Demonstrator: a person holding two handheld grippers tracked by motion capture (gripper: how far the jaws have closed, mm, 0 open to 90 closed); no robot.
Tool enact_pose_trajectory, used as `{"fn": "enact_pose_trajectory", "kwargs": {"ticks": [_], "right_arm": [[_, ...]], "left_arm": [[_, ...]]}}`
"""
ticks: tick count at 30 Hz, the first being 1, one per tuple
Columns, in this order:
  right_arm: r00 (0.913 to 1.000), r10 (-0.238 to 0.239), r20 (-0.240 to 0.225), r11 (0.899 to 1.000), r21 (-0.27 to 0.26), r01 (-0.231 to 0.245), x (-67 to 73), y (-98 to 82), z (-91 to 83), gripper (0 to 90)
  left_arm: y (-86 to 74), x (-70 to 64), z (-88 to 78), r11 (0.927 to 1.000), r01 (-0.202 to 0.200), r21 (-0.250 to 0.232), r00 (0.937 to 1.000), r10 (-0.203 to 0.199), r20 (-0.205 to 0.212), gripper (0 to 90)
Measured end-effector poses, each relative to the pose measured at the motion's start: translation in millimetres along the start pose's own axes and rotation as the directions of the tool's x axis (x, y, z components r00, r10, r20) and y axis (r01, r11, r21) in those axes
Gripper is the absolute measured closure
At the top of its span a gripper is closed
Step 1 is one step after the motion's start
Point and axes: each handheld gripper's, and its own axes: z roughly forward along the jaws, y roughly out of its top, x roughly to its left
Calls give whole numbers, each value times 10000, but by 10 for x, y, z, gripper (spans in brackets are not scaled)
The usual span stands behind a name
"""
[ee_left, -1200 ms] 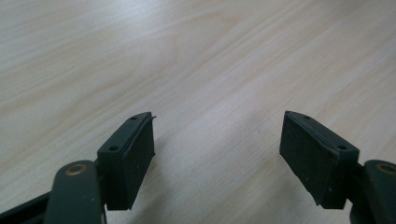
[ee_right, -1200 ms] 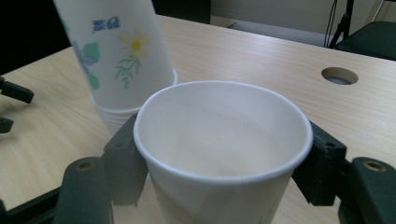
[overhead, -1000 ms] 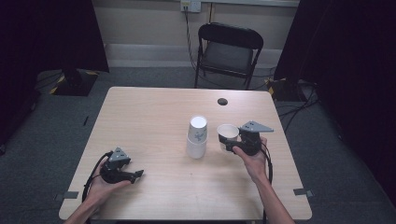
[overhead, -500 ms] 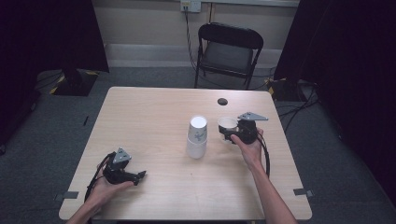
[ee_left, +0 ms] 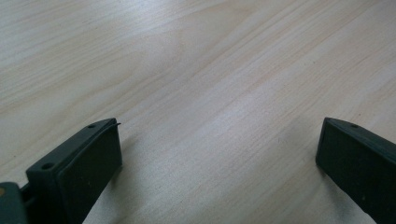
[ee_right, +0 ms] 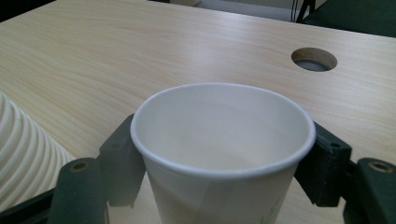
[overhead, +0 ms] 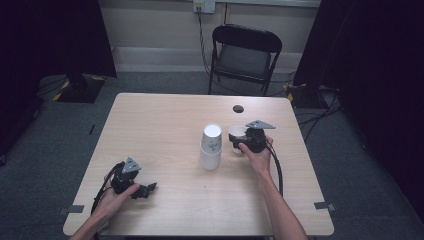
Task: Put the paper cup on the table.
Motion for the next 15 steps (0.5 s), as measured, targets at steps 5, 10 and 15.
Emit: {"fn": "enact_pose_trajectory", "kwargs": {"ticks": [5,10,15], "right_arm": [[9999,-154,-12,9998,-114,154,53,-51,-43,274],[9997,-245,25,9996,102,244,53,-110,-153,269],[9996,-238,140,9990,369,233,75,-165,-214,256]], "left_arm": [[0,0,0,10000,1,2,10000,-1,-5,0],[0,0,0,10000,0,2,10000,0,-4,0],[0,0,-1,10000,-5,0,10000,5,-10,0]]}}
